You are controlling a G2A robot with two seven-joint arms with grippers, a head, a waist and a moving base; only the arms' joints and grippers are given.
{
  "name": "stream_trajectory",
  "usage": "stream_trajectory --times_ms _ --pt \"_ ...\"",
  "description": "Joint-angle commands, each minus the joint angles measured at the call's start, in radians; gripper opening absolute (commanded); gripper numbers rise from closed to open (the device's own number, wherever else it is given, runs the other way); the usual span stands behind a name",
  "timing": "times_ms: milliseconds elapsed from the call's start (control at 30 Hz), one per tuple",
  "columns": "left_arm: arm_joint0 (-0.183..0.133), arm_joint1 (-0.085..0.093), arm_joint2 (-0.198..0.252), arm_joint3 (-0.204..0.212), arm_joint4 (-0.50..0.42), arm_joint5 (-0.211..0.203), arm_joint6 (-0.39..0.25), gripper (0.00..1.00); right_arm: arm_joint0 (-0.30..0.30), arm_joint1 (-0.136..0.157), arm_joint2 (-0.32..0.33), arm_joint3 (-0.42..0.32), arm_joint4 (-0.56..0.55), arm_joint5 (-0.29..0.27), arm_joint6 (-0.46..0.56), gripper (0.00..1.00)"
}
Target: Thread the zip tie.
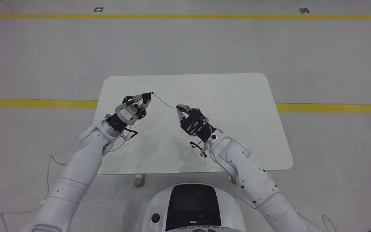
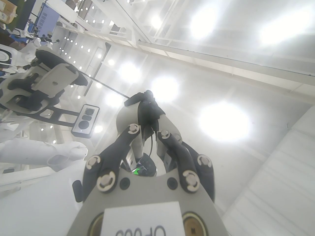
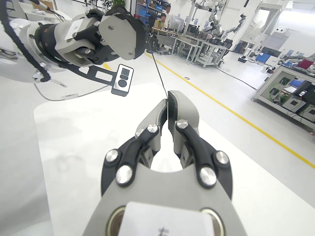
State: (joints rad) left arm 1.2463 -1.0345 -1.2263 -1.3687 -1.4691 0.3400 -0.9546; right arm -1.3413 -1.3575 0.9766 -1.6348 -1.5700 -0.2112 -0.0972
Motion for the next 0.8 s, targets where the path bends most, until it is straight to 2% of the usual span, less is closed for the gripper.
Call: stream_trajectory --times_ms 0,33,67,133,167,500,567,767 --pt "0.0 0.0 0.0 0.0 0.0 0.0 0.0 0.0 -0.006 0.001 0.005 -0.002 0.0 0.005 0.002 0.0" --pt "0.0 0.0 0.0 0.0 0.0 0.0 0.0 0.0 -0.01 0.002 0.009 -0.004 0.001 0.007 0.005 0.09" --pt "0.0 0.0 0.0 0.0 0.0 0.0 0.0 0.0 -0.014 0.003 0.013 -0.005 0.004 0.01 0.007 0.26" --pt "0.0 0.0 0.0 0.0 0.0 0.0 0.0 0.0 -0.023 0.004 0.023 -0.008 0.018 0.013 0.01 0.48" --pt "0.0 0.0 0.0 0.0 0.0 0.0 0.0 0.0 -0.028 0.005 0.029 -0.009 0.031 0.005 0.02 1.0" --pt "0.0 0.0 0.0 0.0 0.0 0.0 0.0 0.0 -0.033 0.007 0.041 -0.012 0.051 -0.005 0.037 1.0" --pt "0.005 -0.001 -0.002 -0.009 -0.004 -0.004 0.016 0.0 -0.04 0.007 0.043 -0.015 0.077 -0.006 0.031 1.0" --pt "0.029 0.012 -0.033 -0.031 0.008 0.0 0.004 0.0 -0.081 0.02 0.122 -0.031 0.161 -0.045 0.02 1.0"
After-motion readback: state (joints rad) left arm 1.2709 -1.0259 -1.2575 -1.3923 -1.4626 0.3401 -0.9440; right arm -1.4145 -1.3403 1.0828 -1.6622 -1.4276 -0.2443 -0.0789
